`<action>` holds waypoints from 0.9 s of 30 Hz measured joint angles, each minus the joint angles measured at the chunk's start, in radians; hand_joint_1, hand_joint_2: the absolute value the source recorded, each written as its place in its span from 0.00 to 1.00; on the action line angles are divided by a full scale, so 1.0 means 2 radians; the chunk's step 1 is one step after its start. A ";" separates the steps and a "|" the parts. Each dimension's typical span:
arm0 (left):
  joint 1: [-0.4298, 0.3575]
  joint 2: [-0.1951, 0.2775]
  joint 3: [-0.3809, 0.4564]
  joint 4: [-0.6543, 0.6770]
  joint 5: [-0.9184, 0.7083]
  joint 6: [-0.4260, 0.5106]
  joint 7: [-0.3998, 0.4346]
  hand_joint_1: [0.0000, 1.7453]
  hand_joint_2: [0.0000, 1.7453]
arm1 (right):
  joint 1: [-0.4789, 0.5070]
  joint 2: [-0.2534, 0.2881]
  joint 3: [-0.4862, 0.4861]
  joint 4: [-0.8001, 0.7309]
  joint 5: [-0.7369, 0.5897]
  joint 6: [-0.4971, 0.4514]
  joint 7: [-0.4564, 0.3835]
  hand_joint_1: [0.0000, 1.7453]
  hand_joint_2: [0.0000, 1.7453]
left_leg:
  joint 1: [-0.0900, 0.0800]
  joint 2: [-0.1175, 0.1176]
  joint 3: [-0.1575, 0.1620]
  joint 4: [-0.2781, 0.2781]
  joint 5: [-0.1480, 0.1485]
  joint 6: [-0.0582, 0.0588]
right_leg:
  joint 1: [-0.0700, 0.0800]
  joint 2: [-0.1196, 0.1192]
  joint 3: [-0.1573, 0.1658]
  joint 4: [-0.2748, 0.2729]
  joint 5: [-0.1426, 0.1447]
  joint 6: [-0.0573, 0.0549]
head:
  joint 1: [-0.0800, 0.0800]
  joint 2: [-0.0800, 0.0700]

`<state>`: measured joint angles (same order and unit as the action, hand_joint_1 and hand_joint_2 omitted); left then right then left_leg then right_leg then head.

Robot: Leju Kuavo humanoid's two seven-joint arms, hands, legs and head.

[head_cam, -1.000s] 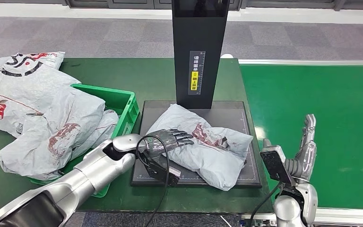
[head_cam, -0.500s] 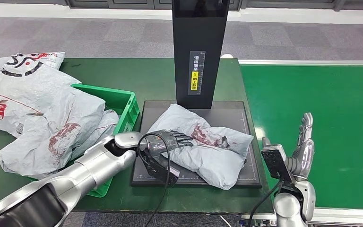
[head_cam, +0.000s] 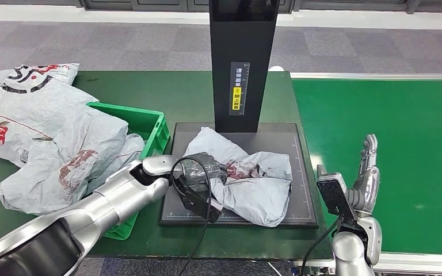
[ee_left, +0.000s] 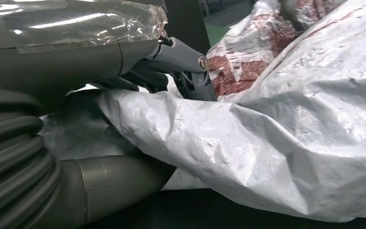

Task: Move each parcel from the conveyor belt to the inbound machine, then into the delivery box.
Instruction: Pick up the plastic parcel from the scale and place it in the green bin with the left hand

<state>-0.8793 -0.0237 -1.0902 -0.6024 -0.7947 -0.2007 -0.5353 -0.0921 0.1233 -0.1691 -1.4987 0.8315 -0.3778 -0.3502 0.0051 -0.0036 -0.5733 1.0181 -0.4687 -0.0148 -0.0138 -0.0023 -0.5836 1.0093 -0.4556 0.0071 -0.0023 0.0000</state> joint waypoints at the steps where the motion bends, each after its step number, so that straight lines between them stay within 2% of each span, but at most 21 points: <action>1: 0.000 0.000 -0.001 0.000 0.000 0.000 0.000 1.00 1.00 | 0.000 0.000 0.000 0.001 0.000 0.000 0.000 0.00 1.00 | 0.000 0.000 0.000 0.000 0.000 0.000 | 0.000 0.000 0.000 0.000 0.000 0.000 | 0.000 0.000; 9: 0.003 0.009 -0.004 -0.016 0.035 0.027 0.001 1.00 1.00 | -0.006 -0.001 0.001 0.006 0.000 -0.001 0.000 0.00 1.00 | 0.000 0.000 0.000 0.000 0.000 0.000 | 0.000 0.000 0.000 0.000 0.000 0.000 | 0.000 0.000; 16: 0.040 0.033 0.030 -0.098 0.086 0.068 0.021 1.00 1.00 | -0.006 -0.002 0.001 0.006 0.000 0.000 0.001 0.00 1.00 | 0.000 0.000 -0.001 0.000 0.000 0.000 | 0.000 -0.001 -0.001 0.000 0.000 0.000 | 0.000 0.000; 20: 0.055 0.040 0.046 -0.135 0.088 0.069 0.027 1.00 1.00 | -0.006 -0.003 0.001 0.006 0.000 0.000 0.002 0.00 1.00 | 0.000 0.000 -0.001 0.000 0.000 0.000 | 0.000 0.000 -0.001 0.000 0.000 0.000 | 0.000 0.000; 27: 0.065 0.048 0.056 -0.161 0.088 0.069 0.027 1.00 1.00 | -0.006 -0.004 0.001 0.006 0.000 0.000 0.002 0.00 1.00 | 0.000 0.000 -0.001 0.000 0.000 0.000 | 0.000 0.000 -0.001 0.000 0.000 0.000 | 0.000 0.000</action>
<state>-0.7496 0.0722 -0.9780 -0.9243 -0.6191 -0.0618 -0.4807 -0.1035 0.1158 -0.1678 -1.4870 0.8316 -0.3780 -0.3471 0.0048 -0.0043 -0.5762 1.0182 -0.4688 -0.0147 -0.0141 -0.0032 -0.5863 1.0092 -0.4557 0.0072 -0.0023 0.0000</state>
